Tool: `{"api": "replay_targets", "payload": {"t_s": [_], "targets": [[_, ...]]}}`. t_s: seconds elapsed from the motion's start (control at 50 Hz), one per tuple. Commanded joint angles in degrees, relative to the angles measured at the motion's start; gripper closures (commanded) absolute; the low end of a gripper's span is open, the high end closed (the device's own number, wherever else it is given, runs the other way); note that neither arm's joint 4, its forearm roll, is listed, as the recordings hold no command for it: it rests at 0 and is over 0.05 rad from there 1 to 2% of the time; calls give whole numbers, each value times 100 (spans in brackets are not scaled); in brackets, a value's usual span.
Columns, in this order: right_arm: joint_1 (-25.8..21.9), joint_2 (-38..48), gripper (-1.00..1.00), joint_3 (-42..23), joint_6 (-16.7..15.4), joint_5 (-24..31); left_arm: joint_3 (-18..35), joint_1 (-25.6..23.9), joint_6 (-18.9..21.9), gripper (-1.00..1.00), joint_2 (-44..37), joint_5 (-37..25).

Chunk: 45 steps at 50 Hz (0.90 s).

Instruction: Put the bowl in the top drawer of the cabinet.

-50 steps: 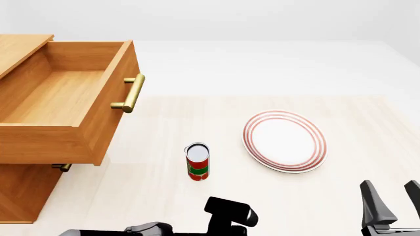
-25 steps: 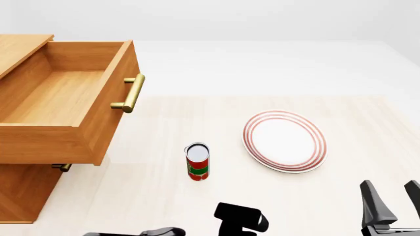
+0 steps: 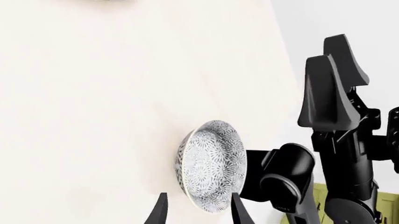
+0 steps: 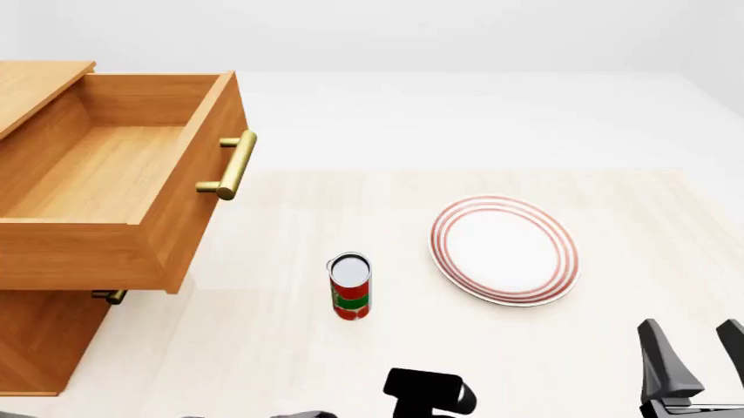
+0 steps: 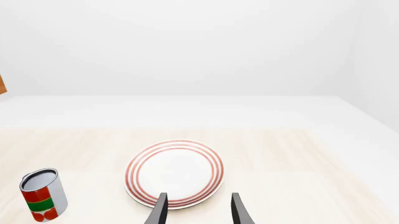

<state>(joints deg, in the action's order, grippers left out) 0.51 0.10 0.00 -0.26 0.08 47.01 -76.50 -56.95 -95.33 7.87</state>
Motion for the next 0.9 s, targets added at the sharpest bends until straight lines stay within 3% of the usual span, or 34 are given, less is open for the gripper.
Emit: {"api": "replay_targets", "payload": {"t_s": [0.02, 0.9], "targets": [[-12, 2, -100, -1, 6, -5, -68, 86, -148, -100, -217, 232], [-14, 2, -100, -1, 7, -3, 89, 150, -204, -100, -732, 520]]}}
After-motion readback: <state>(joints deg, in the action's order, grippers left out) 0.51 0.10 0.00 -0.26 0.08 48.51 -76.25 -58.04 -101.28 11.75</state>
